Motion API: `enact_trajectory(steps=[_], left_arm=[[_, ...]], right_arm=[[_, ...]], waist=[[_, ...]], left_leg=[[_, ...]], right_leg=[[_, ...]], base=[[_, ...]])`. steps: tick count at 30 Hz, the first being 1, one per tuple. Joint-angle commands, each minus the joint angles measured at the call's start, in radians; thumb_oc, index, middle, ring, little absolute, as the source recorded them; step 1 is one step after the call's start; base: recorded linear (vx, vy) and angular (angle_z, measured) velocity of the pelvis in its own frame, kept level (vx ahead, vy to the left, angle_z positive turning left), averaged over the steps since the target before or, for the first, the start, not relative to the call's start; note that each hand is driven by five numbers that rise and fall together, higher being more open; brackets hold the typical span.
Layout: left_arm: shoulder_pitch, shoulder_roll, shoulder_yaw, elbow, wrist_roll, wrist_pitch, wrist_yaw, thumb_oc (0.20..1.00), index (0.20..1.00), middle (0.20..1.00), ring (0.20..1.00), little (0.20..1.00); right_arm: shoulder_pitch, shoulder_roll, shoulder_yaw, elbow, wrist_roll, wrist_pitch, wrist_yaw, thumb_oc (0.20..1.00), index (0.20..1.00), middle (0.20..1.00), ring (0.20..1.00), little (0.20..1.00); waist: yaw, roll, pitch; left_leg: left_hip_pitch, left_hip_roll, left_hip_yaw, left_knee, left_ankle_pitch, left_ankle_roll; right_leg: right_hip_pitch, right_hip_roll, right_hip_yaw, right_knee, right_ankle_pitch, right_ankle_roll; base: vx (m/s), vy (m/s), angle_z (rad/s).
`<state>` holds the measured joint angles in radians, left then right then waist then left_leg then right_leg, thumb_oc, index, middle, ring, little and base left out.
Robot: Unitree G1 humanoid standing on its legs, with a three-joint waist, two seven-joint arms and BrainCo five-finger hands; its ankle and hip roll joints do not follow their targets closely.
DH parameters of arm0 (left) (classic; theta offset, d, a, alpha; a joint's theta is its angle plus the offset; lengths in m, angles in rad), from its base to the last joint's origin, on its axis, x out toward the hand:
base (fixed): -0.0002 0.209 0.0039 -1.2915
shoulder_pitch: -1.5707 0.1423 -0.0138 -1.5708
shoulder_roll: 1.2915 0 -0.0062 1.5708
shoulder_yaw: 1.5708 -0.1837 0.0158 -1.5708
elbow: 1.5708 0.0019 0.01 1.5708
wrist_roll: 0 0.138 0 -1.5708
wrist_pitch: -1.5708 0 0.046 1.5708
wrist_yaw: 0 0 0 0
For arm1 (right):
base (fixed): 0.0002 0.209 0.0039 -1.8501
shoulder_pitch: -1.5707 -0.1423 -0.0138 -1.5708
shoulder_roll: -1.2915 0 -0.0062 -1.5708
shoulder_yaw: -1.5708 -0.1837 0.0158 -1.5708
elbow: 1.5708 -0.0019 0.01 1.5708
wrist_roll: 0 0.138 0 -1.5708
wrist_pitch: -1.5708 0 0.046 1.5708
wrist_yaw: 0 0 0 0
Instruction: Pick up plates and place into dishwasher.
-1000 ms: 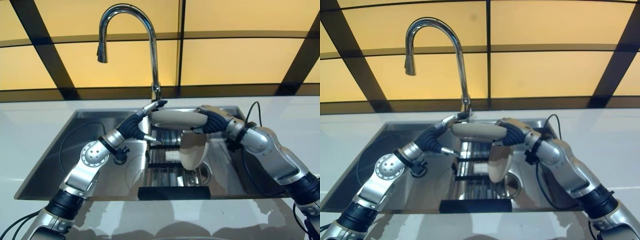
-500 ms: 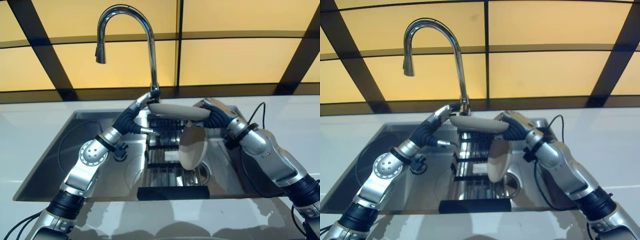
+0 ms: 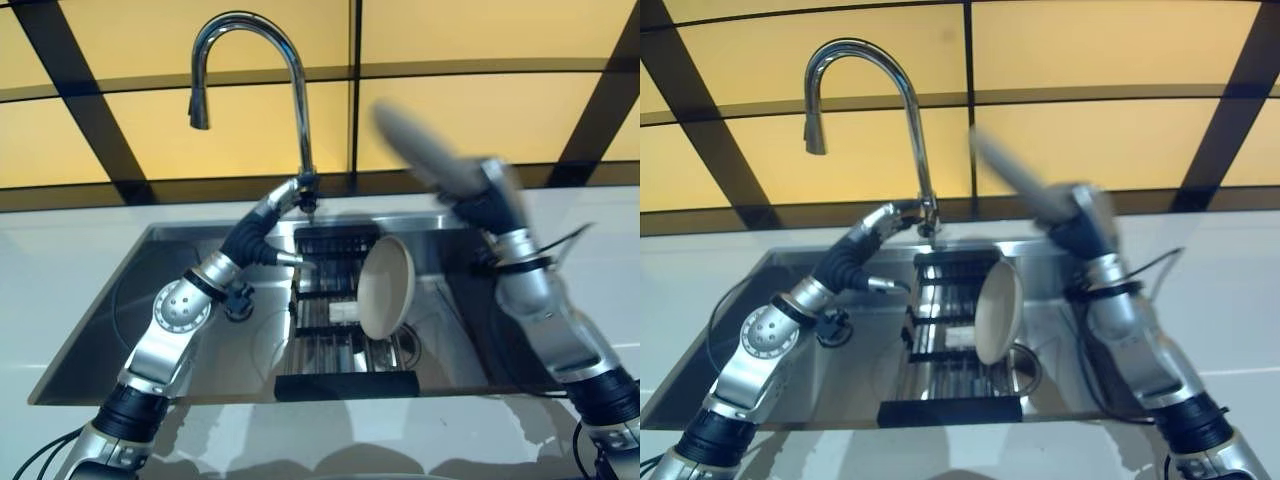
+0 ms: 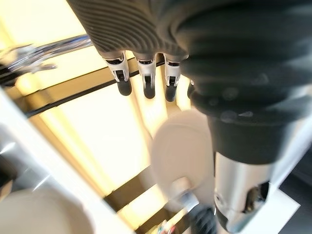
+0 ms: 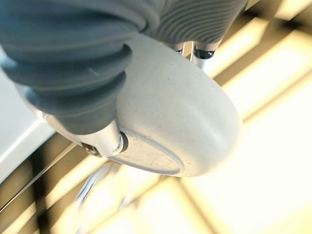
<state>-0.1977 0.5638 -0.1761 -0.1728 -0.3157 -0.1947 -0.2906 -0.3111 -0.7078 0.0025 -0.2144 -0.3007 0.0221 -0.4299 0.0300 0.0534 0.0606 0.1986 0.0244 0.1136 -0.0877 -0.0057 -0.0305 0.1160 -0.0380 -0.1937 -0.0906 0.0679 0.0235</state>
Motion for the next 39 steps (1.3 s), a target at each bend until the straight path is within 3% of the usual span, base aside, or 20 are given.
enact_trajectory(steps=[1,20,28,39], left_arm=[[-0.027,0.025,0.014,0.031,-0.069,-0.018,-0.006,1.000,1.000,1.000,1.000,1.000],[0.003,0.028,0.089,0.047,-0.099,-0.014,-0.041,1.000,1.000,1.000,1.000,1.000],[0.010,0.040,0.115,0.075,-0.114,-0.020,-0.063,1.000,1.000,1.000,1.000,1.000],[0.036,0.042,0.160,0.081,-0.110,0.000,-0.068,1.000,1.000,1.000,1.000,1.000]], right_arm=[[-0.066,-0.011,-0.032,0.017,0.021,-0.019,-0.078,0.200,0.200,0.200,0.200,0.200],[0.165,-0.028,-0.221,0.030,0.006,0.051,-0.135,0.200,0.200,0.200,0.200,0.200],[0.272,-0.034,-0.321,0.079,0.024,0.113,-0.153,0.200,0.200,0.200,0.200,0.200],[0.372,-0.016,-0.417,0.130,0.023,0.153,-0.152,0.200,0.200,0.200,0.200,0.200]], waist=[[-0.024,-0.039,-0.046],[-0.127,-0.025,-0.039],[-0.174,-0.018,-0.039],[-0.232,-0.016,-0.022]], left_leg=[[-0.015,-0.054,0.042,0.004,-0.107,0.042],[-0.003,-0.055,0.116,0.007,-0.127,0.070],[-0.004,-0.067,0.147,0.010,-0.141,0.085],[-0.036,-0.080,0.224,0.142,-0.216,0.119]], right_leg=[[0.018,-0.016,0.034,0.003,-0.099,0.086],[-0.033,0.002,0.141,0.064,-0.108,0.089],[-0.066,0.007,0.186,0.096,-0.108,0.100],[-0.129,0.001,0.233,0.169,-0.112,0.107]], base=[[-0.01,-0.016,-0.13],[0.00,-0.001,-0.19],[0.02,0.029,-0.16],[0.02,0.014,-0.19]])
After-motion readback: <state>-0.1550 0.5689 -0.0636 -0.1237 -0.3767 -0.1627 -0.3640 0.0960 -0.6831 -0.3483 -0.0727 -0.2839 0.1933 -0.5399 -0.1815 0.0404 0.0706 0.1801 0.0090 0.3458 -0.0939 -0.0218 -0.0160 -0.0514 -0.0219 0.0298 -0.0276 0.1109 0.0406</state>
